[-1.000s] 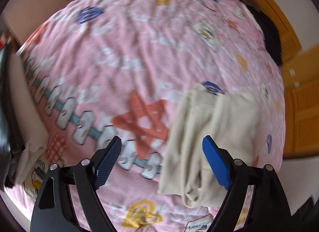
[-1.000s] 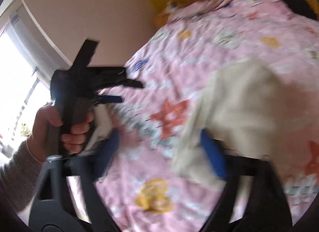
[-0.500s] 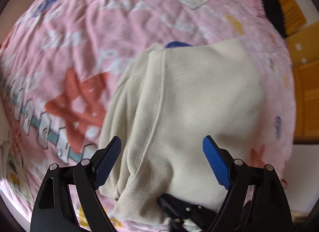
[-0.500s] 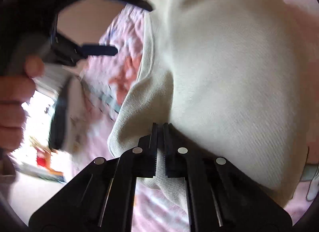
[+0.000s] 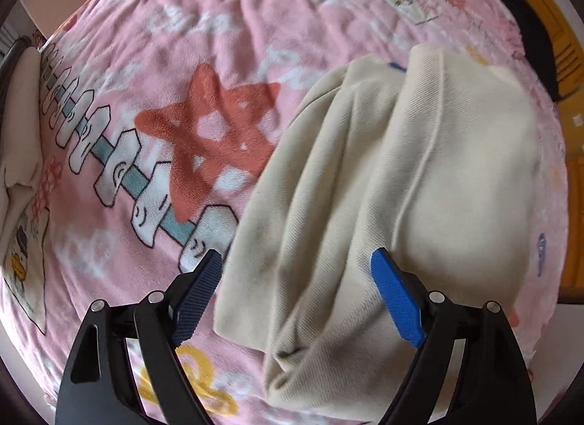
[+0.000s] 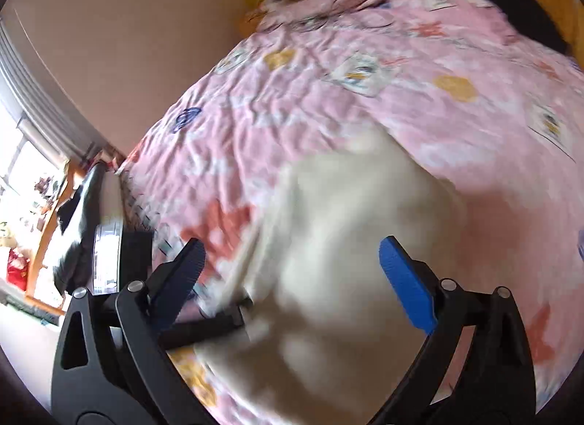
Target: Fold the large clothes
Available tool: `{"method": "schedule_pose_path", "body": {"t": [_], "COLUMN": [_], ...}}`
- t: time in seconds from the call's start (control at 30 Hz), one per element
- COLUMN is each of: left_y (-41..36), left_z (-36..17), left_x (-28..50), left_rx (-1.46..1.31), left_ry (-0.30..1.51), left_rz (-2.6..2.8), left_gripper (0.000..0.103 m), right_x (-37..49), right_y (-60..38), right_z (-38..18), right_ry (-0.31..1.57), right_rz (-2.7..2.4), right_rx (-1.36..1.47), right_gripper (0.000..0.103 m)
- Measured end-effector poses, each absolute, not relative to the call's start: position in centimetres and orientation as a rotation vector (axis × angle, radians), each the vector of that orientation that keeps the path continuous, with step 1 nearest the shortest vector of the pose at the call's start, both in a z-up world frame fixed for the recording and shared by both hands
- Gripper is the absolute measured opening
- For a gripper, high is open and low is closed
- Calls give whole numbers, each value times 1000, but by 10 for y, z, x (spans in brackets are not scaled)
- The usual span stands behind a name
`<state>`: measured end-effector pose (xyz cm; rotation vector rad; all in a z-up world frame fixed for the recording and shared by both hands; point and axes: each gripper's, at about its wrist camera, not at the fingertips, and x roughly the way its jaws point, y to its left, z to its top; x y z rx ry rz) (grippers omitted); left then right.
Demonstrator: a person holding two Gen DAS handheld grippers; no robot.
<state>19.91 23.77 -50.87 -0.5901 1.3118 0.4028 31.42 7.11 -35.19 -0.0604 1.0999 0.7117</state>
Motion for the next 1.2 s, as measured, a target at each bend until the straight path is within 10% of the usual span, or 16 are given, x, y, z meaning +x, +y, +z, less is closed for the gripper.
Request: {"method": "schedule_pose_path", "body": {"t": [0.3,0.37,0.43,0.6,0.93,1.2], "left_y": [221,223,223,226,249,268], "left_z": [-527,-534,-540,-549,-513,-550], "left_x": [183,180,176,169,152,149], "left_rx": [-671,-680,-678,-656,-554,-441], "left_ry": [1343,1342,1341,1324,1244,1343], "left_rz": [406,416,429,430,513,619], "left_gripper": [86,88,90,96,96,96], "right_x": [363,362,367,367,360,362], "right_y": [175,177,175,155,173,218], "right_z": [-462,-479,-491,-483,-415,-479], "right_ry": [1396,1390,1385,1374,1262,1368], "right_rz": [510,482,455,543,722,762], "right_rx": [-492,-610,-668,-593,-396,-419], "right_gripper": [93,79,34,11,9,9]}}
